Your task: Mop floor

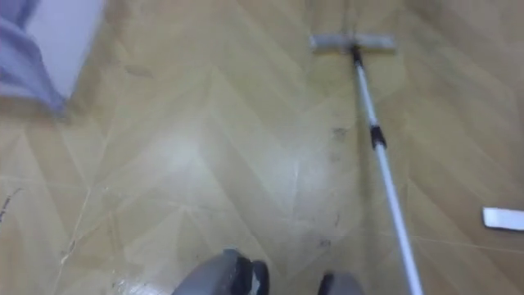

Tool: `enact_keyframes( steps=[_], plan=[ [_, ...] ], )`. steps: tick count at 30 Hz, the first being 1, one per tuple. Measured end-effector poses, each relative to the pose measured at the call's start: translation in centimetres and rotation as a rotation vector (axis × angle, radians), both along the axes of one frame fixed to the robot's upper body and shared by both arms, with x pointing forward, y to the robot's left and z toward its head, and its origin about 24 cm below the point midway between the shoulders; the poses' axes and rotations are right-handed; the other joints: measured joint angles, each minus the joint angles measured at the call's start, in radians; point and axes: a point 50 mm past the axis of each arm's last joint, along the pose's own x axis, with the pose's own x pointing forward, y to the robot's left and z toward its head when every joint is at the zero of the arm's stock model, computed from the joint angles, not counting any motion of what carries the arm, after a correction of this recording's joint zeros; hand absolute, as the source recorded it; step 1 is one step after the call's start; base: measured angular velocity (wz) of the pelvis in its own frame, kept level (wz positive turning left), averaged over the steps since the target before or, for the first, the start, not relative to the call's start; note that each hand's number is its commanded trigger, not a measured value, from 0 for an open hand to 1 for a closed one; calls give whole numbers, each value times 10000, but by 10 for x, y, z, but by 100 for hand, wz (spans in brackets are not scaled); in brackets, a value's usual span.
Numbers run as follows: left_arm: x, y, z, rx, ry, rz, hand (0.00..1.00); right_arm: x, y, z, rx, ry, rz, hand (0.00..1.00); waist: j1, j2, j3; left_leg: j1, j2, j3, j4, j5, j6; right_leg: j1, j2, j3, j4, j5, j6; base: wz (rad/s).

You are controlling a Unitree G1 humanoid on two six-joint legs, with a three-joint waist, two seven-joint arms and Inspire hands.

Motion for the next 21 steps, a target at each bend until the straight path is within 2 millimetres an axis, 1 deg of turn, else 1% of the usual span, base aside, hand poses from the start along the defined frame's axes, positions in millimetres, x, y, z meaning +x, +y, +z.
enact_keyframes(
  steps=[1,2,3,4,5,6,7,8,9,10,11,12,13,14,15,16,17,18,19,20,21],
  plan=[
    [2,0,0,23,-86,-93,0,-6,10,-4,210,80,-83,100,-216,141,-8,77,-2,-68,-9,-131,139,-408,184,-115,-408,-37,60,12],
    [2,-1,0,10,-106,-125,0,-8,14,-6,298,111,-103,100,-363,169,-17,128,-16,-81,-42,-202,169,-558,238,-209,-811,-37,61,0],
    [2,-3,0,20,-106,-271,0,-11,22,-9,467,161,-159,100,-440,156,-20,315,-47,-77,-146,-356,161,-707,378,-316,-1914,-42,47,-20],
    [2,-6,-1,-49,-108,-306,0,-13,27,-10,586,222,-178,100,-421,81,-7,578,-174,-171,-278,-478,139,-716,535,-420,-3123,-31,20,-31],
    [1,-8,-1,-94,-88,-303,0,-14,28,-11,600,250,-186,100,-374,68,-2,722,-208,-235,-342,-605,106,-702,628,-496,-3660,-7,-28,-43],
    [-3,-11,-2,-171,13,-229,0,-9,28,-10,570,262,-121,100,-320,55,3,1058,-208,-346,-415,-843,59,-594,843,-732,-4539,135,-269,-44],
    [-9,-10,-3,-150,202,-91,0,0,28,-10,532,199,1,100,-270,-37,28,1474,-270,-509,-420,-1077,-90,-290,921,-1074,-4982,186,-427,-38],
    [-11,-9,-3,-91,269,-31,0,5,28,-10,512,192,9,100,-248,-90,51,1649,-327,-580,-299,-1140,-171,-119,943,-1080,-4890,182,-633,-10],
    [-13,-8,-3,14,360,124,0,16,24,-7,333,129,58,100,-161,-165,70,1612,-244,-466,627,-996,-515,127,859,-1156,-4526,-139,-633,-5],
    [-14,-5,-2,160,366,469,0,37,20,-3,175,-72,204,100,-3,-321,120,1125,31,-224,2242,-99,-1347,343,901,-1113,-4110,-335,-691,-11],
    [-16,-3,-2,217,362,741,0,53,18,0,82,-304,339,100,97,-492,141,782,179,-75,3022,657,-1507,398,957,-1011,-3893,-455,-725,-39],
    [-15,-1,-2,307,313,1096,0,87,14,9,-163,-965,590,100,388,-699,158,112,306,122,4266,2599,-1607,472,982,-828,-3525,-723,-939,-49],
    [-13,-2,-1,324,232,1143,0,125,10,23,-408,-1919,861,100,591,-970,227,-734,395,106,5128,3767,-1681,520,987,-774,-3307,-1012,-1000,-42],
    [-10,-2,-1,321,143,1137,0,143,10,30,-443,-2439,994,100,680,-994,242,-1241,477,35,5418,3693,-1625,534,1019,-786,-3221,-1154,-1004,-23],
    [-4,0,1,357,-103,1090,0,171,10,42,-517,-3365,1202,100,859,-1063,307,-2083,791,38,5443,3279,-1449,626,1045,-784,-3081,-1422,-1005,0],
    [-1,1,1,385,-222,1024,0,194,14,52,-439,-4289,1317,100,997,-1241,413,-2464,995,8,4397,2732,-1402,902,1037,-768,-3115,-1638,-864,7],
    [-2,0,1,364,-203,991,0,200,16,55,-366,-4592,1304,100,1060,-1275,423,-2458,1080,11,3491,2515,-1412,1116,1037,-775,-3203,-1742,-758,31],
    [-5,-2,0,232,-136,982,0,204,18,56,-141,-4902,1084,100,1085,-1243,408,-2081,1130,-46,1269,2384,-1455,1655,1024,-774,-3425,-2026,-596,51],
    [-4,-3,0,52,-148,946,0,197,18,52,61,-4850,695,100,1031,-1074,380,-1559,1107,-161,-876,2440,-1415,2298,1034,-799,-3697,-2364,-424,65],
    [-4,-1,0,27,-142,944,0,190,17,48,140,-4734,491,100,969,-1039,384,-1404,1009,-100,-1044,2388,-993,2613,982,-770,-3820,-2537,-337,93],
    [-2,-1,1,-46,-153,977,0,167,12,38,237,-4385,-117,100,814,-891,343,-1088,794,10,-1083,2007,-491,3100,916,-652,-4113,-2760,-88,103]
  ],
)
